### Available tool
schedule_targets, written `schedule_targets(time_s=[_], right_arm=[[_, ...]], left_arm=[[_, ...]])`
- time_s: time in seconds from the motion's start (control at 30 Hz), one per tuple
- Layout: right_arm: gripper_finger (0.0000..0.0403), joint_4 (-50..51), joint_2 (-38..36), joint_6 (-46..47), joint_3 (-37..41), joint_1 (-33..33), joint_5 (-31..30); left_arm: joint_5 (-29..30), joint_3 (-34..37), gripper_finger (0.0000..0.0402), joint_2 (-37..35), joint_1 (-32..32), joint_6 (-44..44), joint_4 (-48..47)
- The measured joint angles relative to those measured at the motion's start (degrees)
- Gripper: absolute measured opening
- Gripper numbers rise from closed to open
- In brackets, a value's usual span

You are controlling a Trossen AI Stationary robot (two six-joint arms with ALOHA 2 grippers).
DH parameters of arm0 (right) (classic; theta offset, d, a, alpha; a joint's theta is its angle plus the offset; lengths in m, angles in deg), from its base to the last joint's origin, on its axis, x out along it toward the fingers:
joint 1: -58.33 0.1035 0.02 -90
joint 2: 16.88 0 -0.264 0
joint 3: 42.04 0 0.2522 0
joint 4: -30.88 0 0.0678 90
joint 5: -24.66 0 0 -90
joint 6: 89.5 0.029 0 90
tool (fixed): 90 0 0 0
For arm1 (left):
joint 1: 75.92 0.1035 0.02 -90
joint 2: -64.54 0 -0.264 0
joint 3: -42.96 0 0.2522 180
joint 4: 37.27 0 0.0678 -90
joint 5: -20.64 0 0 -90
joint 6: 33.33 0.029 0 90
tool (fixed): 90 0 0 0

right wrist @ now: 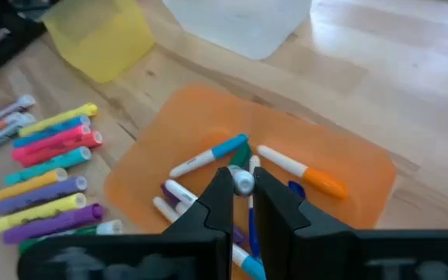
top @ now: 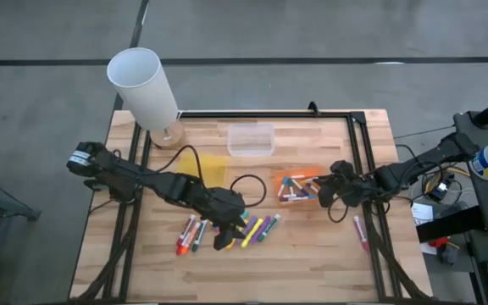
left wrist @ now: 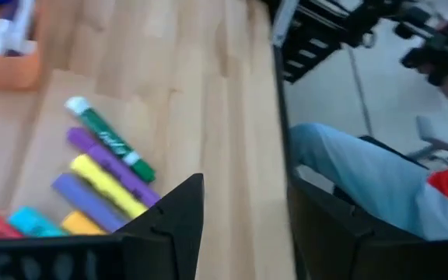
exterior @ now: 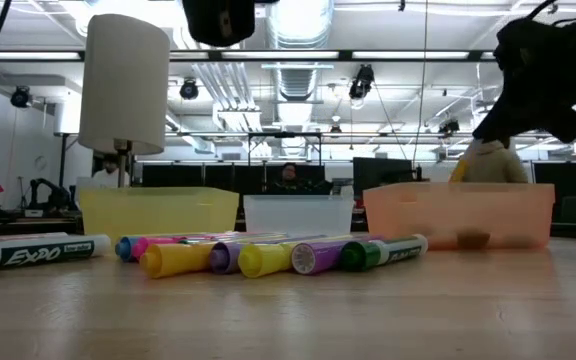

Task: Pick & Place Markers
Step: Put the small yellow highlighter pen into the orange bin

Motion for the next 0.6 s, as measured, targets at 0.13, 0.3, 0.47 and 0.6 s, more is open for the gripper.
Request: schedule_targets(time_s=[0.13, 0.3, 0.47, 0.6], right_arm=[[0.0040, -0.42, 2.98, 0.66, 0.01, 0.00, 0.08], [0.0054, -2.08, 6.86, 0.72, 0.01, -0.02, 0.15], [0.0056, -3.45, 10.32, 0.33, 0.01, -0.01, -0.02], [0.0090, -4.82, 11.93, -0.97, -0.01, 0.00, -0.02]], left_arm=[[0.75, 0.88, 0.0177, 0.00, 0.02, -1.87, -0.82], [0.75, 1.15, 0.0177, -0.07, -0.04, -4.36, -6.95], [0.75, 2.32, 0.0177, -0.07, -0.65, -6.40, -10.81], [0.75, 3.21, 0.0177, -0.07, -0.70, -8.02, -12.87]])
